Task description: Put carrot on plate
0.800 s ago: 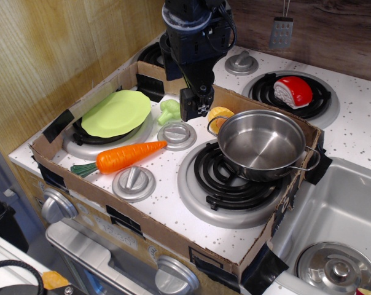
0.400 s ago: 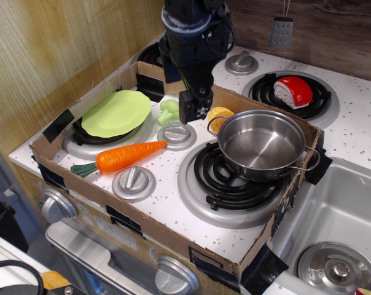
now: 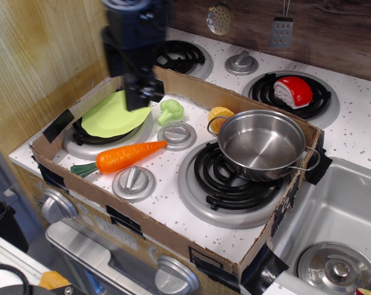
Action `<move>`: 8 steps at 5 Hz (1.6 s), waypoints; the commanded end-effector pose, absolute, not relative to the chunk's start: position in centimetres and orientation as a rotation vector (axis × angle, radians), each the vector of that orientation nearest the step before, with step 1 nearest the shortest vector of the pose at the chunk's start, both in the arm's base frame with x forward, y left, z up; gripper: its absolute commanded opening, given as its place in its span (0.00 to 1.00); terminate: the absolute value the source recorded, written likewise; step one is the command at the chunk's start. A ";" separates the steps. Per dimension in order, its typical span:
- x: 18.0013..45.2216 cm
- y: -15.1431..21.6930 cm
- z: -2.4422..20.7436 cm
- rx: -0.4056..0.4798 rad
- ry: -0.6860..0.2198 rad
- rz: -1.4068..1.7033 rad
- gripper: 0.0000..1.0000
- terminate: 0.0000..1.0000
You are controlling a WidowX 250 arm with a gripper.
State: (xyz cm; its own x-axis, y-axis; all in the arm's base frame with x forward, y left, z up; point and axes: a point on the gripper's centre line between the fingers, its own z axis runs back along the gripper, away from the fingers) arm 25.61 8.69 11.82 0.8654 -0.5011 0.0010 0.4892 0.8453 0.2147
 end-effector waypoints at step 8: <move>20.4 11.6 5.1 -0.101 -0.097 -0.328 1.00 0.00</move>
